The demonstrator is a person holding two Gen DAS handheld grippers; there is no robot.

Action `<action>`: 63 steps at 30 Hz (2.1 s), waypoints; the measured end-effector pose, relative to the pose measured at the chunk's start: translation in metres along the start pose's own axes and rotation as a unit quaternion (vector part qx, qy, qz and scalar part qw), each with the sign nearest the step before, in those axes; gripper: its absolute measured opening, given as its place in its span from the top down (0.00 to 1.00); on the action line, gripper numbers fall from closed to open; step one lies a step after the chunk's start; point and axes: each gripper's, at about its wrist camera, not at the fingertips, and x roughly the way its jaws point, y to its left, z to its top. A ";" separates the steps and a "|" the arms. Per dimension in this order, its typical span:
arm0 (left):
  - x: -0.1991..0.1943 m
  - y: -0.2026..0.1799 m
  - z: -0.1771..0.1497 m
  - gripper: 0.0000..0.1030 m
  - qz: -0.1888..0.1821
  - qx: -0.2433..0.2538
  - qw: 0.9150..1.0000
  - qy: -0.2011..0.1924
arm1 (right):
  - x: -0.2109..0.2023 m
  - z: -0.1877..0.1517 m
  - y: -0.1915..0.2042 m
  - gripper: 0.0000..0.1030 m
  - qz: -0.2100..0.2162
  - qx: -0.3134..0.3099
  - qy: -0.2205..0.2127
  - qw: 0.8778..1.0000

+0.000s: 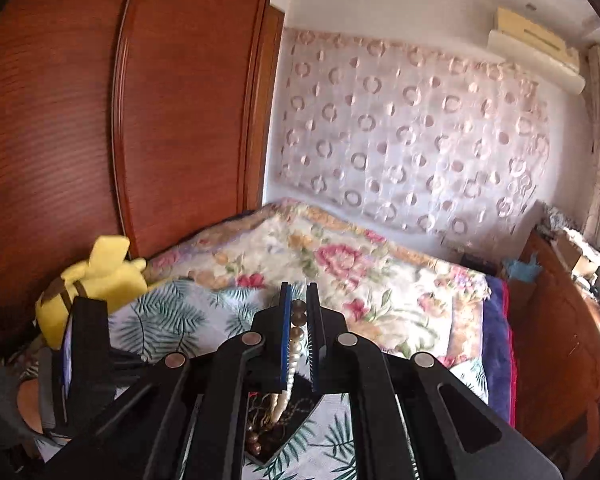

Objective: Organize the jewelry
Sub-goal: 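Lower the brooch into the box with left tool while right tool lowers the pearls in, then open both tools and pull them back from the black box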

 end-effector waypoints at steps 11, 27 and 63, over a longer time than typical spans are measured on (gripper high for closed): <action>0.020 0.006 0.009 0.86 0.003 -0.008 1.000 0.006 | 0.050 -0.042 0.006 0.75 0.007 0.028 0.065 0.997; 0.035 0.007 0.023 0.56 0.010 -0.023 1.000 -0.003 | 0.035 -0.071 -0.010 0.75 0.001 0.062 0.063 0.996; -0.100 -0.007 -0.067 0.07 0.076 -0.077 0.992 -0.066 | -0.064 -0.166 0.035 0.02 -0.082 0.163 -0.013 0.983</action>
